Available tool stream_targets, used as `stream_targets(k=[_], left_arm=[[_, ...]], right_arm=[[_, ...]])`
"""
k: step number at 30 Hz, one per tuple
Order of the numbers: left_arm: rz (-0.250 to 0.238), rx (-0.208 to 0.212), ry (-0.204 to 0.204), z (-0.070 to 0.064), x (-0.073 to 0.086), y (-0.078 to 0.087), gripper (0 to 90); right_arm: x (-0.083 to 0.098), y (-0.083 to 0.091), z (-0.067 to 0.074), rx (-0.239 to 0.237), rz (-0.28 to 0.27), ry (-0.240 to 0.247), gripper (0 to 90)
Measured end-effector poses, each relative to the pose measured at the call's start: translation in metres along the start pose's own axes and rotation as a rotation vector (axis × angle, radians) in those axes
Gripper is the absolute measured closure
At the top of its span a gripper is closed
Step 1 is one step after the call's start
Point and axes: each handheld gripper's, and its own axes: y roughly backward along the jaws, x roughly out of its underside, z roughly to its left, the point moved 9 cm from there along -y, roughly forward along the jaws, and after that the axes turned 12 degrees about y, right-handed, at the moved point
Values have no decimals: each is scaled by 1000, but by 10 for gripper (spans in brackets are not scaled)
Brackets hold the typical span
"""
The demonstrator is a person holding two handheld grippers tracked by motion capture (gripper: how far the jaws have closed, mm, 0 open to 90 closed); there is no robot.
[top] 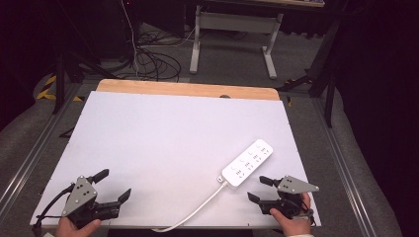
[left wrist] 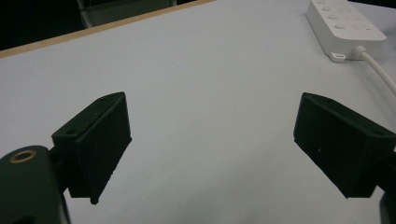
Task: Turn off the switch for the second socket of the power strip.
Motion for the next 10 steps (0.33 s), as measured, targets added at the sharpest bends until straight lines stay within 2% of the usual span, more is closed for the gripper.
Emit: stream_targets(k=[9,10], left_arm=[[2,-2,-3,0,0,0,119],[4,-9,-14,2,0,1,120]], right_arm=[[1,1,-1,0,4,7,269],[1,2,-1,0,4,5,269]])
